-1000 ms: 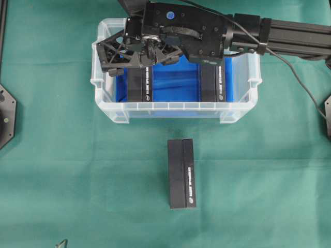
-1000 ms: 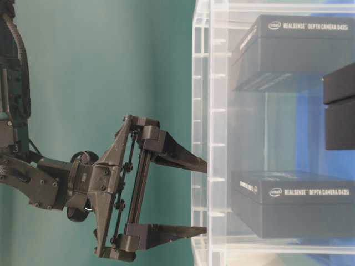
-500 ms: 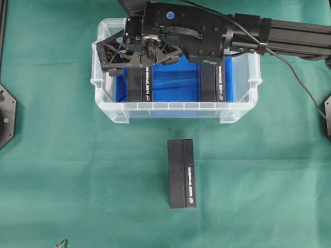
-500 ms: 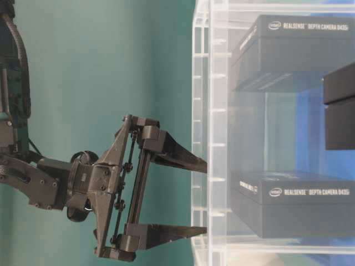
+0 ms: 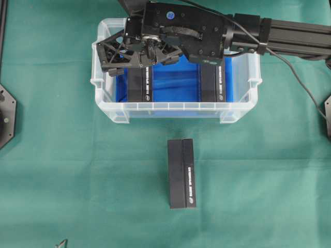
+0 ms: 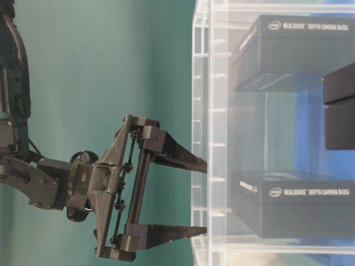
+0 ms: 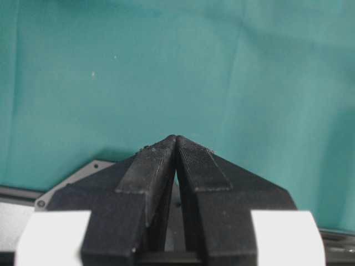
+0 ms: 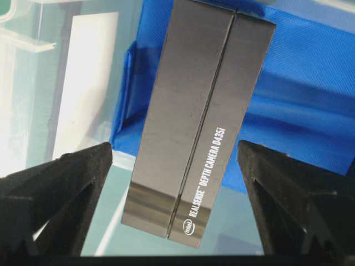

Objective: Take the box out of the case with the right arm.

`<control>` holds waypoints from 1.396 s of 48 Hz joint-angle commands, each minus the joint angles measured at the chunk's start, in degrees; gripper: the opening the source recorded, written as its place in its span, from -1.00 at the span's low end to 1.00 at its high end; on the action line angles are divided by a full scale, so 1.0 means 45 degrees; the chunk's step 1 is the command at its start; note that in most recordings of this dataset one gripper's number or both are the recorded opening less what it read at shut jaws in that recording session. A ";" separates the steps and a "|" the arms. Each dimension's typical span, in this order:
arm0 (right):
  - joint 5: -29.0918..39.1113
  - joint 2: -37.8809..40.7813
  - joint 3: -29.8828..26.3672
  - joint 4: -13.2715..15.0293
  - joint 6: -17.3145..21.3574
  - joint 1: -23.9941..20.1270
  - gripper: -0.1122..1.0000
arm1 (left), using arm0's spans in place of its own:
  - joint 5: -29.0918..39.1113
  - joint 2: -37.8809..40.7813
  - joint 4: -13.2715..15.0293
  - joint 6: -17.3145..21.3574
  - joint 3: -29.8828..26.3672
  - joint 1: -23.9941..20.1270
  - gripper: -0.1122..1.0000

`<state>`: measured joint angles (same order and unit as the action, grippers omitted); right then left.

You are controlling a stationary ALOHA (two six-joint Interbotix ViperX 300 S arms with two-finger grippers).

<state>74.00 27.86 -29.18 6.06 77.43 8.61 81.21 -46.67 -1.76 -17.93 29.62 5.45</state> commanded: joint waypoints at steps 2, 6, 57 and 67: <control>-0.0059 -0.0156 -0.0234 0.0020 0.0020 0.0000 0.92 | -0.0039 0.0078 0.0000 0.0000 -0.0293 -0.0039 -0.76; -0.0078 -0.0059 -0.0195 0.0039 0.0020 0.0000 0.92 | -0.0039 0.0078 0.0000 0.0000 -0.0293 -0.0039 -0.76; -0.2344 0.0449 0.1855 -0.0234 0.0937 0.0078 0.92 | -0.0039 0.0156 0.0000 0.0000 -0.0313 -0.0020 -0.76; -0.2344 0.0469 0.1855 -0.0273 0.1035 0.0078 0.92 | -0.0039 0.0156 0.0000 0.0000 -0.0313 -0.0039 -0.76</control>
<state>63.81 31.20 -20.21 5.01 81.83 8.88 81.21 -46.23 -1.76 -17.93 29.71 5.45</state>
